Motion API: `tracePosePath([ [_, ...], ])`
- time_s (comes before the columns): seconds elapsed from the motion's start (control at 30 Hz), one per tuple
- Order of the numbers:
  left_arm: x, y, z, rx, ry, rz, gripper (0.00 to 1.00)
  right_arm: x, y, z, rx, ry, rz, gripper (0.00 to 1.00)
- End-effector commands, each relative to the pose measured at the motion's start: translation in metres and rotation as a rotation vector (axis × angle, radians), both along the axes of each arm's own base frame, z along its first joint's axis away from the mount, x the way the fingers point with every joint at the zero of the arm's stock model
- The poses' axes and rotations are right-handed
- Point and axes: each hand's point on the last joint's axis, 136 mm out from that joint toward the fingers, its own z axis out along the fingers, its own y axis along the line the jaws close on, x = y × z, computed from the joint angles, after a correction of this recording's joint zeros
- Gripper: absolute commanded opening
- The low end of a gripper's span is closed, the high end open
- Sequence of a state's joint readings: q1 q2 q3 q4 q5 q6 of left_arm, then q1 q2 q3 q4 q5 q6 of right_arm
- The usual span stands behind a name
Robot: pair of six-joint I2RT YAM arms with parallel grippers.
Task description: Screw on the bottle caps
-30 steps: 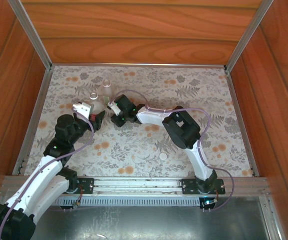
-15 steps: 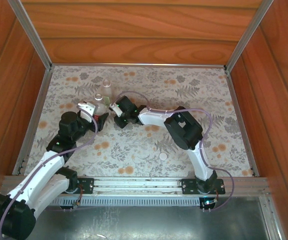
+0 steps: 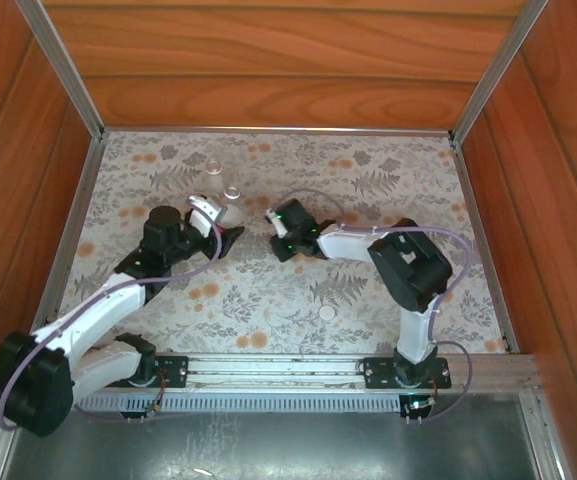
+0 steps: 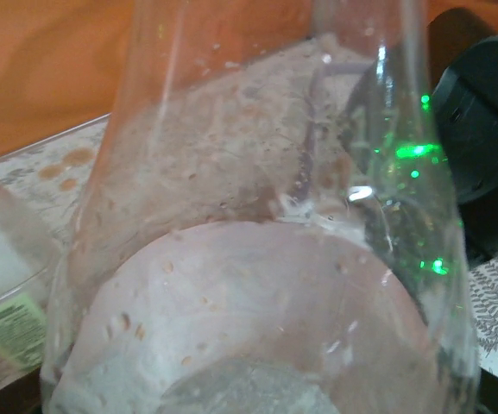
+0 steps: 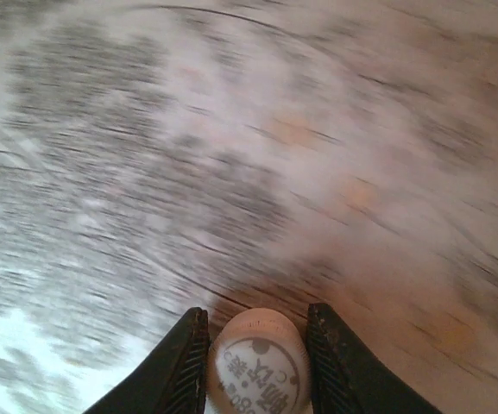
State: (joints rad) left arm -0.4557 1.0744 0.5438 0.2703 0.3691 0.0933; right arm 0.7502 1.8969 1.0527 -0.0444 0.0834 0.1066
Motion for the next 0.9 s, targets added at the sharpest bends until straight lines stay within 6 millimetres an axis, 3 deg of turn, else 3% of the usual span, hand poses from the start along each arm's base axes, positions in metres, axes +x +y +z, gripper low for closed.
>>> tracePosePath([
  [0.0,0.001,-0.032,0.029,-0.098,-0.080,-0.133,0.69,-0.005,-0.054,-0.018,-0.072,0.048,-0.156,0.29],
  [0.13,0.006,-0.061,0.024,-0.122,-0.075,-0.230,0.69,-0.007,-0.097,-0.020,-0.093,0.057,-0.290,0.29],
  [0.27,0.008,-0.089,0.021,-0.163,-0.091,-0.320,0.69,-0.010,-0.119,-0.021,-0.111,0.053,-0.372,0.29],
  [0.43,0.011,-0.112,0.012,-0.208,-0.077,-0.388,0.69,-0.010,-0.122,-0.014,-0.099,0.045,-0.390,0.33],
  [0.57,0.013,-0.111,0.000,-0.211,-0.069,-0.379,0.69,-0.010,-0.123,0.001,-0.075,0.022,-0.403,0.44],
  [0.7,0.007,-0.110,-0.012,-0.212,-0.049,-0.389,0.69,-0.011,-0.115,0.027,-0.006,-0.002,-0.374,0.58],
  [0.87,0.002,-0.106,-0.023,-0.250,-0.050,-0.384,0.69,-0.021,-0.105,0.047,0.032,0.040,-0.308,0.64],
])
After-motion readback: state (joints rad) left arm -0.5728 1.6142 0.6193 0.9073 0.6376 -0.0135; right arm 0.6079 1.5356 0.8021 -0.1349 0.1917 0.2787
